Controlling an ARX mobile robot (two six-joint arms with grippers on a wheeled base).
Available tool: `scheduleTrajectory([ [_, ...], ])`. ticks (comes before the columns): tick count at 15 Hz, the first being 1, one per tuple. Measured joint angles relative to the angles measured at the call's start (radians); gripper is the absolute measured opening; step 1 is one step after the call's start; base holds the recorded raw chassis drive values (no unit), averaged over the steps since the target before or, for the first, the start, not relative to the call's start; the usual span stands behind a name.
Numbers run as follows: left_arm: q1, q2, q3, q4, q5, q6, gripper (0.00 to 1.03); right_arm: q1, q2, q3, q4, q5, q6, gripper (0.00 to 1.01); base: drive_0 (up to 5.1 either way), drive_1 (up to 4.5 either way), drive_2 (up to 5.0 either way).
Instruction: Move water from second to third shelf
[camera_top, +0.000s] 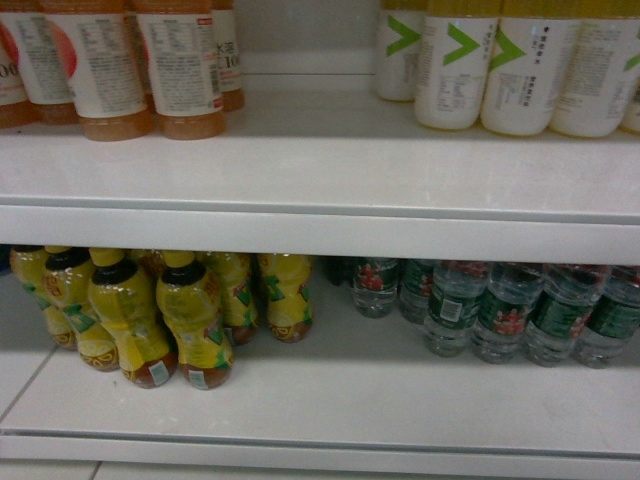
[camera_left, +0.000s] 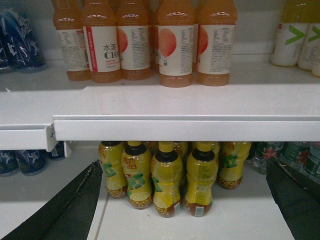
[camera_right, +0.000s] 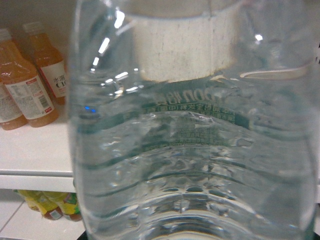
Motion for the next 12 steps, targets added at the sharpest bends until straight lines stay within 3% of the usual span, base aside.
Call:
scheduleTrajectory([
  [12,0.000,0.000,0.000,0.000,0.000,0.000,0.98,0.000,0.000,0.000,0.003,0.000,0.000,0.42,-4.3,2.10,2.1],
])
